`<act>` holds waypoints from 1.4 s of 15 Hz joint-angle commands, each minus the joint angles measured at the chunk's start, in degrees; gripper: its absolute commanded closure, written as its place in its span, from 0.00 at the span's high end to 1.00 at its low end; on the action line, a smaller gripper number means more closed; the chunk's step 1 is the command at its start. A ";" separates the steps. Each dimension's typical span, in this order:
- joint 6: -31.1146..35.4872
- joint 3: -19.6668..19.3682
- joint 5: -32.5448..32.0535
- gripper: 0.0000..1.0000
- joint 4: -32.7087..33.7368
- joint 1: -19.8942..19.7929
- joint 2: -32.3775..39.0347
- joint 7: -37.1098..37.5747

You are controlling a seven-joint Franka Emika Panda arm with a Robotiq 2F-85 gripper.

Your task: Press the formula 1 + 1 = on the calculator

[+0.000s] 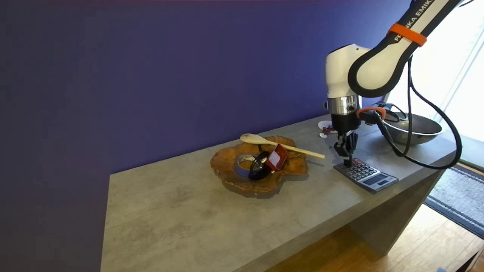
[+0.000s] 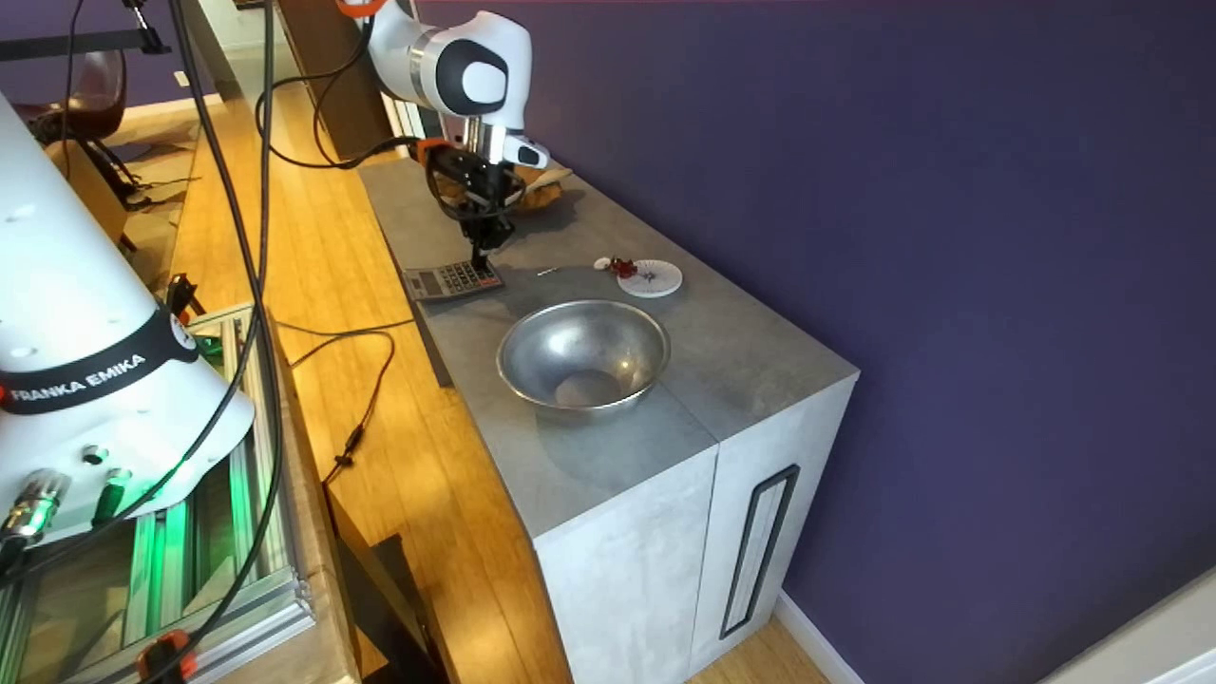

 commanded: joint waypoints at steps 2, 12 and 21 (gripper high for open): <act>-4.09 -1.03 -2.33 0.00 5.08 1.86 4.07 1.76; -4.99 -0.49 -1.23 0.00 5.81 0.98 4.67 1.17; -3.27 -0.21 0.33 0.00 0.18 -1.03 -2.19 0.61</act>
